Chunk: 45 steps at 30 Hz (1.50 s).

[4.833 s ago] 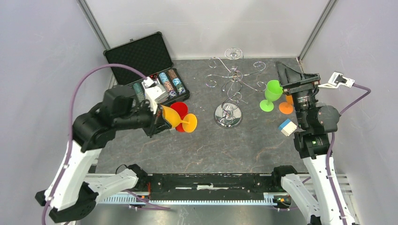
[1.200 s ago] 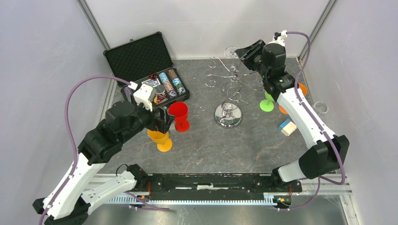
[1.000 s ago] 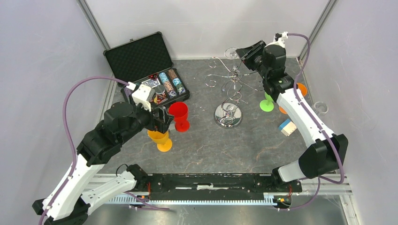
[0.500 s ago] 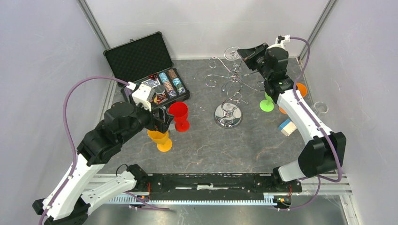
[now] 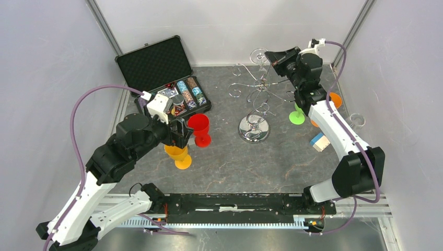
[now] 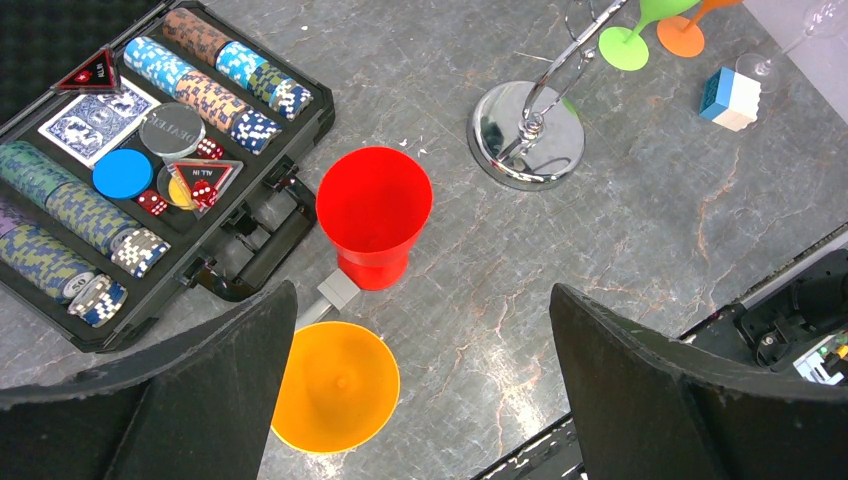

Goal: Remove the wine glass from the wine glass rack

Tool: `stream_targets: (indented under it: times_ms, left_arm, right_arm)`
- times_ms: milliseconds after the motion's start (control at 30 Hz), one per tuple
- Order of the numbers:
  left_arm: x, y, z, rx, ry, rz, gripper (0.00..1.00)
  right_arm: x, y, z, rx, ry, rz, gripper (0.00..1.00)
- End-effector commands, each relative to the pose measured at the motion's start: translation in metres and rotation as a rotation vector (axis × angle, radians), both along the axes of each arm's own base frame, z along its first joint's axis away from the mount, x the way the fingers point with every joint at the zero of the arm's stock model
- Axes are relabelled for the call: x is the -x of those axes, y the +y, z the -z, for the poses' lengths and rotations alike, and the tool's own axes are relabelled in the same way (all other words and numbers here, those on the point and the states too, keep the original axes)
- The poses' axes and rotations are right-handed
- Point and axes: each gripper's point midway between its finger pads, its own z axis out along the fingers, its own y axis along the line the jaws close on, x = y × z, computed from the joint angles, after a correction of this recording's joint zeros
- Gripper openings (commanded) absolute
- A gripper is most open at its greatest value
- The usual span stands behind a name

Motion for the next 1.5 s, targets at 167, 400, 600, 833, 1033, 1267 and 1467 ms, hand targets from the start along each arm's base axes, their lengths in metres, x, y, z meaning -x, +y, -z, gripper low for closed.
stream_targets:
  times_ms: [167, 400, 600, 833, 1033, 1267, 1467]
  left_arm:
    - [-0.003, 0.0, -0.005, -0.009, -0.033, 0.006, 1.0]
    - [-0.003, -0.002, -0.004, -0.008, -0.028, 0.01, 1.0]
    - [-0.002, -0.001, -0.004, -0.005, -0.03, 0.008, 1.0]
    - [-0.003, -0.002, -0.004, -0.003, -0.028, 0.008, 1.0]
    - [-0.002, -0.001, -0.004, -0.002, -0.029, 0.009, 1.0]
    - [-0.003, -0.003, -0.003, -0.002, -0.029, 0.011, 1.0]
    - [-0.004, -0.005, -0.004, 0.003, -0.027, 0.014, 1.0]
  right_arm:
    - [0.006, -0.014, -0.059, 0.027, -0.17, 0.054, 0.0]
    - [0.01, -0.023, -0.067, 0.038, -0.191, 0.097, 0.0]
    - [0.021, -0.022, -0.081, 0.008, -0.223, 0.077, 0.0]
    - [0.023, -0.025, -0.085, 0.008, -0.21, 0.091, 0.0]
    - [0.029, -0.028, -0.074, 0.002, -0.168, 0.099, 0.0]
    - [0.049, 0.0, -0.068, -0.071, -0.145, -0.041, 0.0]
    - [0.06, 0.014, -0.065, -0.099, -0.132, -0.089, 0.0]
